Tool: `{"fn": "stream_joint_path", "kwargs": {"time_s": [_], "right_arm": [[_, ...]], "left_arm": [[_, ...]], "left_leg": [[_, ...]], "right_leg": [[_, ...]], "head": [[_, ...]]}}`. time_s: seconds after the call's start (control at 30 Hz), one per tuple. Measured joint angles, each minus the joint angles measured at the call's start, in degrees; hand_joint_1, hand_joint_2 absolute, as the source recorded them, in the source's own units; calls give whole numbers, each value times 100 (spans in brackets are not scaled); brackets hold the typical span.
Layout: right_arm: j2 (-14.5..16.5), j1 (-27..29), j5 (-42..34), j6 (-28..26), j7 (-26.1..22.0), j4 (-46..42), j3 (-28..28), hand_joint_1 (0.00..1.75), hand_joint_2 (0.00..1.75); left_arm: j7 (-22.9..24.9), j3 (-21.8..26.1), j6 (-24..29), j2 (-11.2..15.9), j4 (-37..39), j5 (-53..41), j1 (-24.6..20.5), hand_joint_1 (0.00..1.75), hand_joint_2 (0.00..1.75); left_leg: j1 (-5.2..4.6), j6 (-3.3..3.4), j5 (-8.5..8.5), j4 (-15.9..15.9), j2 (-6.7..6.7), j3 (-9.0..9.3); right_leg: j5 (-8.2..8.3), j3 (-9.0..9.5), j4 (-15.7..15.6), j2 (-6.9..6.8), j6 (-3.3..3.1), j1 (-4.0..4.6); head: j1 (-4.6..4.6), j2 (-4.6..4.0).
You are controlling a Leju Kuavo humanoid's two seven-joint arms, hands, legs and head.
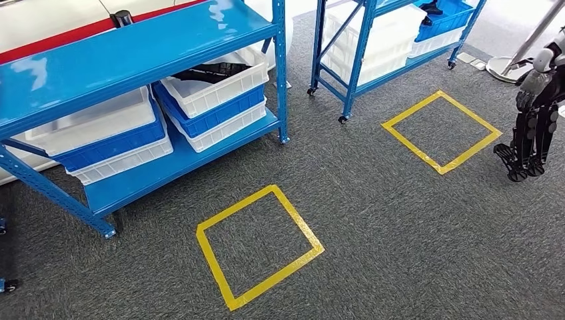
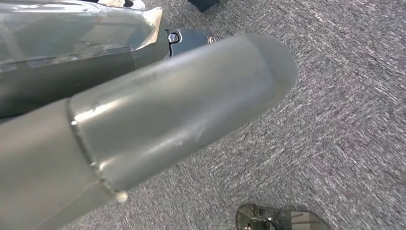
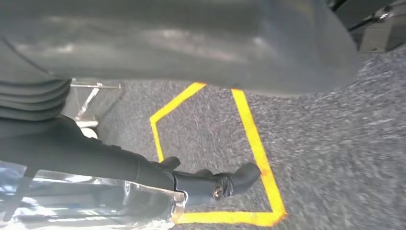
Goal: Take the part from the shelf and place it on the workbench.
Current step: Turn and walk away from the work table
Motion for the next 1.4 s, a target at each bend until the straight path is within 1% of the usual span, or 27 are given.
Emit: {"fn": "stream_joint_path", "kwargs": {"time_s": [0.07,0.1,0.17,0.2,0.3,0.37,0.4,0.47,0.53,0.6,0.63,0.67,0.73,0.77,0.8,0.83,0.9,0.93,0.97,1.0,1.07,1.13,1.2,1.27,1.3,1.33,1.4], "right_arm": [[2,2,-22,-9,1,0,-14,0,0],[3,2,-33,-13,1,0,-19,0,0],[3,3,-45,-14,1,0,-25,0,0],[3,4,-48,-14,1,0,-25,0,0],[3,5,-49,-14,1,0,-26,0,0],[3,9,-50,-14,2,0,-31,0,0],[3,10,-51,-14,3,0,-35,0,0],[28,5,-49,-14,10,0,-48,0,0],[63,-11,-42,-14,16,0,-55,0,0],[74,-21,-35,-15,23,-1,-57,0,0],[75,-24,-31,-16,28,-1,-58,0,0],[72,-26,-25,-16,32,-1,-60,0,0],[61,-27,-9,-16,33,0,-62,0,0],[54,-22,1,-16,33,0,-63,0,0],[44,-12,9,-16,34,0,-64,0,0],[37,-4,15,-16,36,0,-66,0,0],[28,2,22,-16,38,0,-68,0,0],[30,-5,24,-15,38,0,-68,0,0],[32,-15,26,-14,38,0,-69,0,0],[34,-23,28,-13,38,0,-69,0,0],[34,-31,31,-12,38,0,-70,0,0],[36,-27,32,-12,37,0,-74,0,0],[39,-29,31,-12,36,0,-77,0,0],[39,-32,25,-12,34,0,-79,0,0],[38,-30,19,-12,34,0,-81,0,0],[36,-28,13,-12,33,0,-86,0,0],[35,-27,5,-11,33,0,-96,0,0]], "left_arm": [[-44,13,-1,1,0,-2,-2,0,0],[-59,14,-2,2,0,-3,-3,0,0],[-74,15,-4,2,0,-5,-5,0,0],[-75,15,-4,2,0,-5,-5,0,0],[-75,15,-5,2,0,-5,-5,0,0],[-78,15,-7,2,1,-2,-3,0,0],[-83,17,-5,2,2,2,-1,0,0],[-129,50,8,18,1,45,-9,0,0],[-176,97,24,30,0,96,-14,0,0],[-185,120,34,18,1,114,-7,0,0],[-190,130,41,13,2,119,-8,0,0],[-196,139,46,8,2,123,-13,0,0],[-210,156,50,5,2,151,-23,0,0],[-217,163,50,3,2,166,-22,0,0],[-223,173,51,-2,2,180,-17,0,0],[-229,187,51,-6,2,192,-13,0,0],[-244,226,52,-15,2,214,-10,0,0],[-249,242,52,-14,2,221,-12,0,0],[-255,254,55,-13,2,225,-13,0,0],[-258,261,56,-11,2,225,-14,0,0],[-263,267,60,-11,2,225,-15,0,0],[-269,272,63,-11,2,227,-17,0,0],[-280,280,64,-9,2,236,-18,0,0],[-288,289,61,-9,2,254,-15,0,0],[-292,291,56,-8,2,266,-13,0,0],[-295,293,51,-6,2,276,-12,0,0],[-303,296,32,-1,2,290,-15,0,0]], "left_leg": [[26,-40,-178,251,24,-107],[29,-61,-347,535,37,-235],[29,-87,-631,1063,48,-483],[29,-92,-694,1202,48,-549],[29,-93,-717,1259,48,-578],[28,-85,-750,1489,48,-700],[26,-68,-705,1542,48,-737],[-51,101,-321,837,85,-423],[-151,258,-18,59,123,-69],[-134,263,20,-88,117,18],[-112,261,44,-162,113,76],[-89,258,63,-218,111,127],[-86,266,49,-238,105,166],[-83,265,35,-236,94,180],[-77,257,14,-234,82,201],[-66,239,-11,-228,66,226],[-41,173,-86,-190,42,279],[-43,127,-140,-154,35,294],[-49,85,-186,-127,35,301],[-59,52,-221,-110,36,302],[-46,13,-254,-106,40,312],[-18,-33,-357,52,52,253],[-7,-82,-633,628,64,-37],[-7,-100,-872,1345,68,-463],[-7,-91,-857,1511,68,-600],[-10,-68,-723,1460,68,-632],[-35,32,-250,813,71,-414]], "right_leg": [[23,11,-9,-2,-76,-2],[26,6,-10,-4,-98,4],[20,0,-9,-8,-119,19],[18,-1,-9,-9,-122,24],[17,-1,-9,-10,-124,27],[12,2,-8,-13,-132,43],[6,8,-8,-13,-140,58],[-25,32,-11,-14,-157,88],[-55,59,-32,-23,-131,98],[-83,62,-17,-34,-77,119],[-130,16,90,-33,-63,126],[-215,-102,312,-29,-59,125],[-428,-504,1001,-20,-54,99],[-479,-696,1282,-20,-34,86],[-444,-804,1387,-20,9,68],[-321,-800,1273,-20,71,47],[54,-542,580,-25,200,-12],[183,-400,266,-20,212,-23],[250,-304,68,-15,181,-25],[251,-272,14,-9,122,-13],[234,-263,17,1,5,2],[217,-243,8,2,-72,-4],[189,-212,4,0,-137,-1],[156,-183,5,-1,-184,22],[139,-165,5,1,-200,35],[121,-138,5,5,-211,47],[83,-80,-1,16,-216,67]], "head": [[-10,0],[-17,1],[-25,-1],[-24,-1],[-24,-1],[-24,0],[-25,1],[-30,1],[-48,1],[-57,1],[-53,1],[-45,0],[-39,0],[-36,0],[-36,1],[-32,1],[-24,1],[-14,1],[-11,1],[-7,1],[-15,1],[-23,1],[-31,1],[-33,1],[-34,0],[-34,0],[-35,0]]}}
